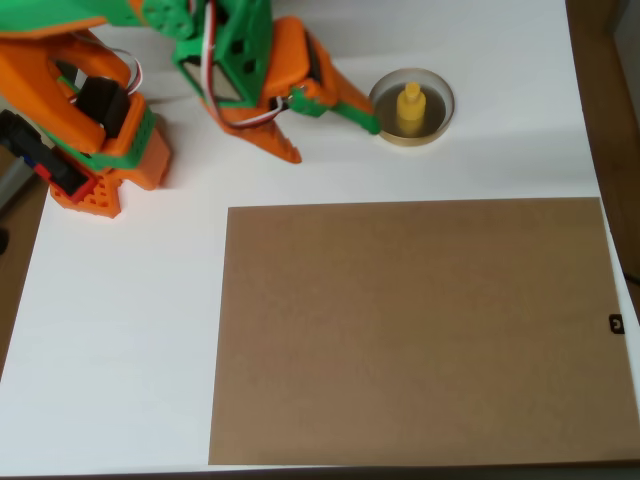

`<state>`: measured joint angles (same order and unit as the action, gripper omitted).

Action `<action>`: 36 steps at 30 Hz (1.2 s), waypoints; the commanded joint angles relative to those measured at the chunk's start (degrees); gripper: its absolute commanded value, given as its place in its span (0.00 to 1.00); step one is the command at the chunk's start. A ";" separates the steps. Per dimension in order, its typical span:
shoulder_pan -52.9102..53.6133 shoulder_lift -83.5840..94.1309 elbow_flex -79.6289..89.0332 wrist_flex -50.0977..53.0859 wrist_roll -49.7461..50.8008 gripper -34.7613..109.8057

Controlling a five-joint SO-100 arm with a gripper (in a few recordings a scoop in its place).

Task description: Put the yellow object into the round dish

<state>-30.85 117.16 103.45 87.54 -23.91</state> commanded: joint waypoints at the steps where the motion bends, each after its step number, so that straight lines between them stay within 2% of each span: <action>1: 4.39 7.73 3.87 -3.87 2.55 0.43; 21: 37.53 33.31 25.14 -22.59 10.20 0.42; 29: 44.47 46.58 38.67 -28.56 12.66 0.43; 36: 48.60 50.36 48.43 -33.75 16.61 0.44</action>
<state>15.73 164.53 149.85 56.25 -8.00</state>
